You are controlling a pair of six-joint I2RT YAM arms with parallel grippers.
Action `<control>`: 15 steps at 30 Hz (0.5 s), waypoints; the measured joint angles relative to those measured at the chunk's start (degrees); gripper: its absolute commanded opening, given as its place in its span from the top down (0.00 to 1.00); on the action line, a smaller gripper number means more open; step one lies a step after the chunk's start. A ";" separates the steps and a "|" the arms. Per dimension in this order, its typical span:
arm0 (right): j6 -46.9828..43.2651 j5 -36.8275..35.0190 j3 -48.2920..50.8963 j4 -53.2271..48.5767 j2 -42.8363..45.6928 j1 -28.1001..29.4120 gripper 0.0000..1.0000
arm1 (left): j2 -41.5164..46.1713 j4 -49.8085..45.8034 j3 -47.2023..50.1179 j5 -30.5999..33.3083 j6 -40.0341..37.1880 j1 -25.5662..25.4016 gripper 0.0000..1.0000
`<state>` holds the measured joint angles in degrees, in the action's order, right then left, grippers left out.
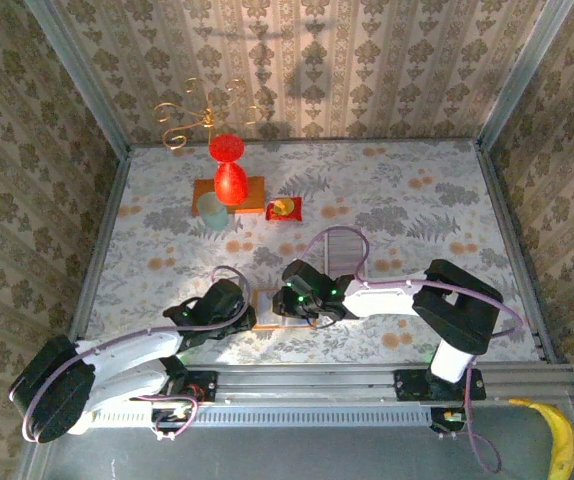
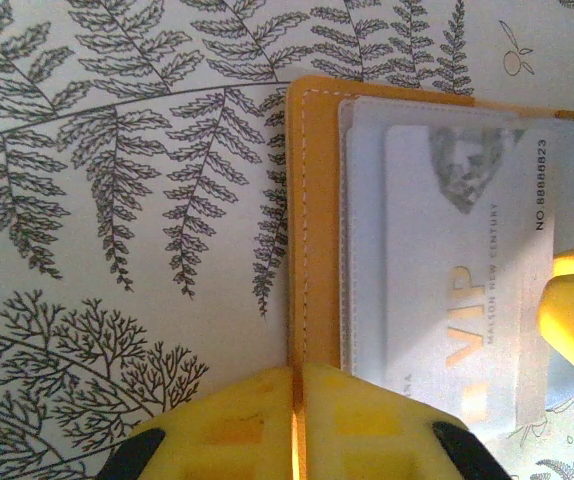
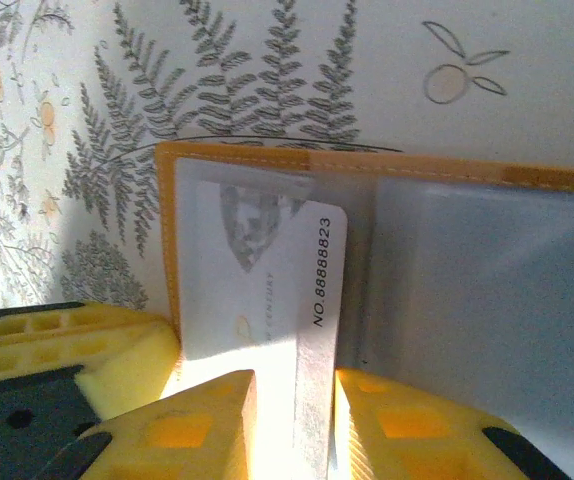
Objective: Put the credit cards into the card holder
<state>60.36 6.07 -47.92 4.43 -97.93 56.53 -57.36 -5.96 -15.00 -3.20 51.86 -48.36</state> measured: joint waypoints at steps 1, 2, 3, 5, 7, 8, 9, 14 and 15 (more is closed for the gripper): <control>0.00 0.02 -0.44 0.02 -0.22 0.11 0.75 | 0.00 0.00 0.00 0.00 0.00 0.00 0.90; -0.02 0.02 -0.76 0.00 -0.37 0.15 0.75 | 0.00 0.00 0.00 0.00 0.00 0.00 0.90; -0.02 0.02 -1.11 0.02 -0.59 0.22 0.74 | 0.00 0.00 0.00 0.00 0.02 0.00 0.90; -0.02 0.02 -1.55 0.00 -0.94 0.26 0.74 | 0.00 0.00 0.00 0.00 0.02 0.00 0.90; -0.02 0.02 -1.95 0.00 -1.40 0.26 0.74 | 0.00 0.02 0.00 0.00 0.02 0.00 0.90; -0.02 0.02 -2.01 0.00 -1.51 0.28 0.74 | 0.00 0.02 0.00 0.00 0.02 0.00 0.90; -0.02 0.02 -2.01 0.00 -1.57 0.31 0.73 | 0.00 0.00 0.00 0.00 0.02 0.00 0.90; -0.66 -0.02 -2.25 -1.14 -1.55 0.37 0.65 | 0.00 0.02 0.00 0.00 0.02 0.00 0.90; -0.85 -0.20 -2.29 -1.75 -1.44 0.42 0.63 | 0.00 0.02 0.00 0.00 0.02 0.00 0.90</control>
<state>59.51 5.87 -50.22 2.68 -99.37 56.95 -57.36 -5.93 -15.00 -3.20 51.88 -48.36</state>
